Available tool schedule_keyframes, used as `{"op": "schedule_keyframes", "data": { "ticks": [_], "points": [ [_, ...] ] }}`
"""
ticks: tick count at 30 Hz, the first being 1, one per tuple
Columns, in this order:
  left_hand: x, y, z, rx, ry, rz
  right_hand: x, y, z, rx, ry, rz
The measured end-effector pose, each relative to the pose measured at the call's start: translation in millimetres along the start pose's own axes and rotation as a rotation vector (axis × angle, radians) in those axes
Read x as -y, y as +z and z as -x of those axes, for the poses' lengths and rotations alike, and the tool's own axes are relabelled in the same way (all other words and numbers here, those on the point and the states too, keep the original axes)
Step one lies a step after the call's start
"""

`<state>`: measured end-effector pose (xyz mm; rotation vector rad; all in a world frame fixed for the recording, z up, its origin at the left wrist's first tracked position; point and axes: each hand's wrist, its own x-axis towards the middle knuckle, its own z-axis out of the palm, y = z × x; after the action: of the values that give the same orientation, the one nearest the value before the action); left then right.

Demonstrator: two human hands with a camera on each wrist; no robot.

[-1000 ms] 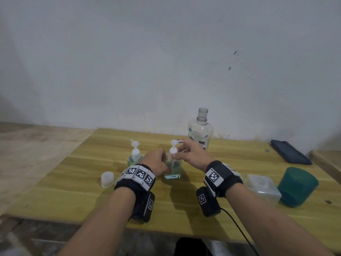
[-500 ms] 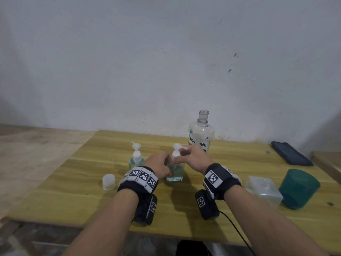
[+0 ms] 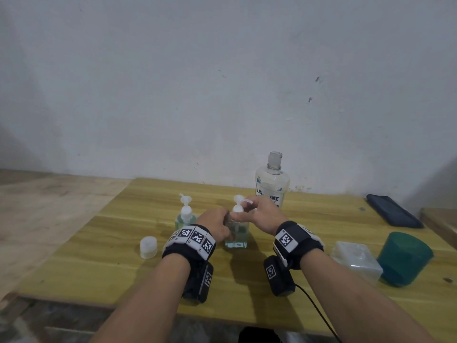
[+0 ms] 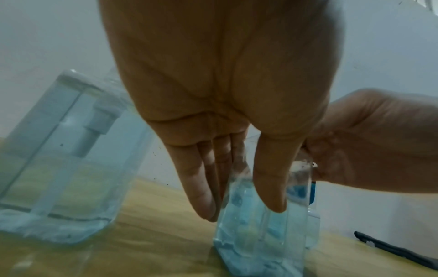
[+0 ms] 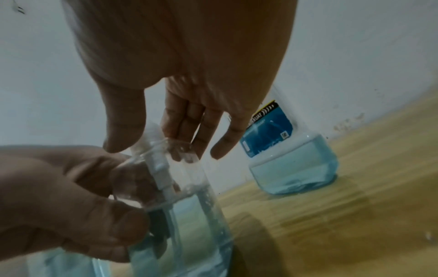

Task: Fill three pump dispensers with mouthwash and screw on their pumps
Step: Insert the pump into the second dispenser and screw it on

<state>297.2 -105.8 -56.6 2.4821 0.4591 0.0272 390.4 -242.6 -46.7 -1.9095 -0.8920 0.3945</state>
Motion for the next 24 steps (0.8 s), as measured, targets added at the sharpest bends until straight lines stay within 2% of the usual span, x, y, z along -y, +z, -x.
{"op": "schedule_keyframes", "data": {
  "ticks": [6,9,11,13,17,24],
  "points": [
    [-6,-1,-2,0.005,-0.017,-0.074,6,7,2,-0.079,-0.001,0.152],
    [-7,-2,-3,0.017,-0.027,-0.076,12,-4,7,-0.008,-0.015,0.170],
    [-8,-2,-3,0.026,-0.038,-0.078,23,-13,9,0.041,-0.056,0.095],
    [-8,-3,-4,0.033,-0.049,-0.064,36,-20,9,0.040,-0.092,0.084],
    [-8,-2,-4,0.042,-0.070,-0.057,58,-31,2,0.060,-0.047,0.285],
    [-9,-2,-2,0.033,-0.075,-0.064,72,-42,-4,0.173,0.058,0.341]
  ]
}}
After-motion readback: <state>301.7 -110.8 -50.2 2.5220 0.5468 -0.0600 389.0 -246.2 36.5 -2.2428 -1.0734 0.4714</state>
